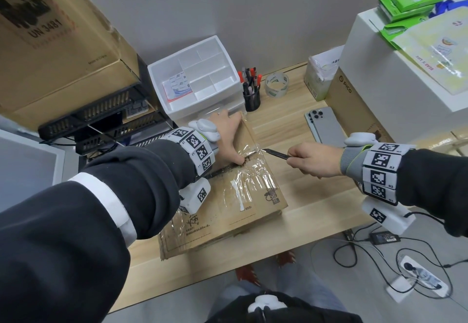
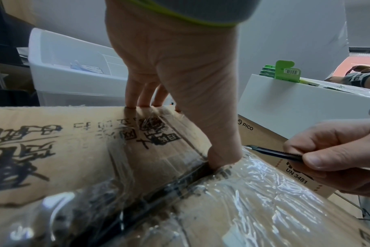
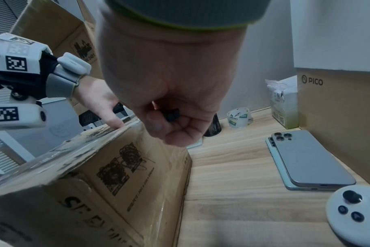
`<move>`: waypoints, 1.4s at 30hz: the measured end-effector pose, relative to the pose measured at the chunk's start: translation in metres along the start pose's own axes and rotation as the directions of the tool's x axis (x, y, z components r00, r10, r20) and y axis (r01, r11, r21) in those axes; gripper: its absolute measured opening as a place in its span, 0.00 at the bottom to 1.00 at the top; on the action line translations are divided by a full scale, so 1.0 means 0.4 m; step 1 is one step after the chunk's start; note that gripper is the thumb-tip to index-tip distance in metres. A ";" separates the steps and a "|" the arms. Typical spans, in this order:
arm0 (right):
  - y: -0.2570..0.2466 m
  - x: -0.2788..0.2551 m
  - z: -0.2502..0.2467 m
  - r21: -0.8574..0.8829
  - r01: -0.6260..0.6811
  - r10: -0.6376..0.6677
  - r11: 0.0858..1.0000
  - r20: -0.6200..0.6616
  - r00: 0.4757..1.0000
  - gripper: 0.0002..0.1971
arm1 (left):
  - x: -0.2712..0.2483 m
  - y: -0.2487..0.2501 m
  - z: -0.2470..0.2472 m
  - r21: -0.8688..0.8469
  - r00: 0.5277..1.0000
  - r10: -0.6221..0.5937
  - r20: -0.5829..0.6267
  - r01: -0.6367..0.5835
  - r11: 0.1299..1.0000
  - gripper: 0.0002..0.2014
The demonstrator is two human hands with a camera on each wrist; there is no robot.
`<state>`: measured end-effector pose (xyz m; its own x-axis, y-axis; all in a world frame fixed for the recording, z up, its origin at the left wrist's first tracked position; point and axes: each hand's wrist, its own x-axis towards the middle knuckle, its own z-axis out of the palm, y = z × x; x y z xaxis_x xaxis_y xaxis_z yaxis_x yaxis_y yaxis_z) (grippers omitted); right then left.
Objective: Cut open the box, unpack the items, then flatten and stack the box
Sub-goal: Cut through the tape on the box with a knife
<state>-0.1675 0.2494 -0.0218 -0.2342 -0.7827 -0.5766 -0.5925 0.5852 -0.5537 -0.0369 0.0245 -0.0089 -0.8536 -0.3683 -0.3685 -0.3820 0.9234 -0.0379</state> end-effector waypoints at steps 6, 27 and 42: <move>-0.002 -0.007 0.007 -0.022 0.024 -0.025 0.999 -0.007 1.000 0.15 | -0.003 -0.006 -0.005 0.004 1.000 -0.011 0.006 0.011 1.000 0.45; 0.016 -0.030 0.023 -0.202 0.090 -0.102 0.975 -0.049 0.994 0.19 | -0.011 -0.011 -0.001 0.000 0.999 -0.036 -0.017 0.036 0.999 0.46; 0.047 -0.053 0.032 -0.130 0.055 -0.056 0.990 -0.002 0.998 0.17 | -0.025 -0.019 0.004 -0.033 0.998 -0.057 -0.040 0.055 0.998 0.48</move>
<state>-0.1637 0.2798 -0.0274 -0.2021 -0.8147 -0.5435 -0.6998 0.5083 -0.5019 -0.0247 0.0212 -0.0064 -0.8441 -0.4240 -0.3282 -0.4402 0.8975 -0.0272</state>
